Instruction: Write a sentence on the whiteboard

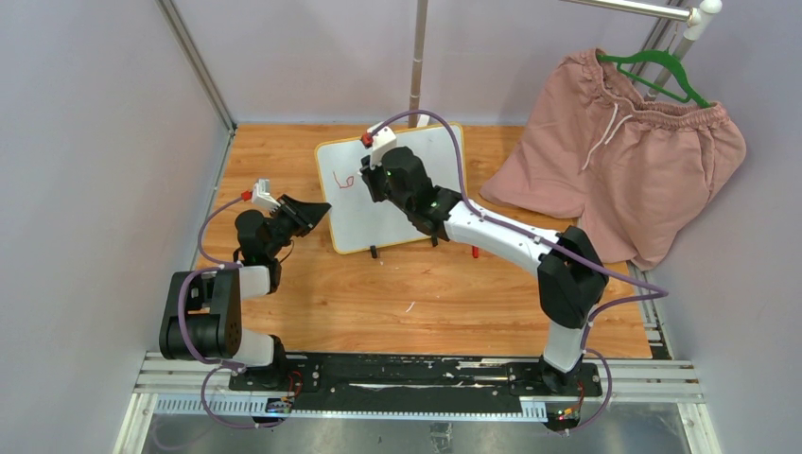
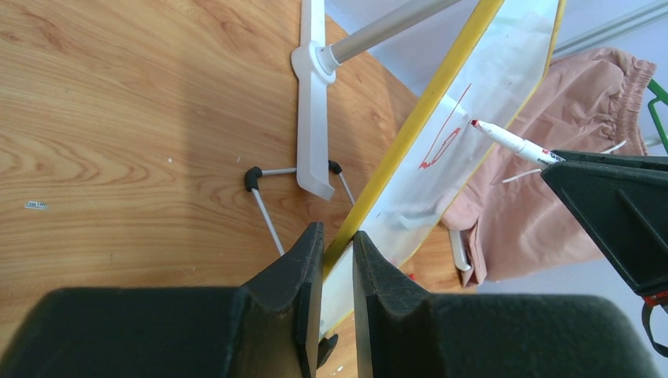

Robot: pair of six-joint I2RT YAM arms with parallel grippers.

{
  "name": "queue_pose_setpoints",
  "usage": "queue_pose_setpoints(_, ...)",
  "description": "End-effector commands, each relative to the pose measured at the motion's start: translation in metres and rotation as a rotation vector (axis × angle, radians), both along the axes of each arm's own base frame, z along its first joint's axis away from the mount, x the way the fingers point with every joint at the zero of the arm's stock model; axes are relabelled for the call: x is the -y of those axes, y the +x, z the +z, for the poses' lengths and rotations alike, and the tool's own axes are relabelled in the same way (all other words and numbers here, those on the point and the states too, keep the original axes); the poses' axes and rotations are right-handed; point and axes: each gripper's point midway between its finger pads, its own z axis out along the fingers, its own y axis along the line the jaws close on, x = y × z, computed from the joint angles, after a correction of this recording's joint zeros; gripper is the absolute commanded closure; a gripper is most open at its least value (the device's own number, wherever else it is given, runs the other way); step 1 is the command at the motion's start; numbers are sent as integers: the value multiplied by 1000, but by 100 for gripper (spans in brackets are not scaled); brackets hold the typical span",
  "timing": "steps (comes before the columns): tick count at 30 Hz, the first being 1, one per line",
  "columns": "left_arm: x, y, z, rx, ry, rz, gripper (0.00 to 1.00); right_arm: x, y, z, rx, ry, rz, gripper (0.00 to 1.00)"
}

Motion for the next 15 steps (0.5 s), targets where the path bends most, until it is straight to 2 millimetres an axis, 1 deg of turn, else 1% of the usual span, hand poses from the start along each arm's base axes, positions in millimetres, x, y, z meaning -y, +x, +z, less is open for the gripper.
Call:
queue_pose_setpoints(1,3,-3,8,30,6,-18,100,2,8,-7,-15,-1,-22,100)
queue_pose_setpoints(10,3,-4,9,33,6,-19,100,5,7,-20,-36,-27,-31,100)
queue_pose_setpoints(15,3,-3,8,31,6,-17,100,12,3,-28,-47,-37,-42,100)
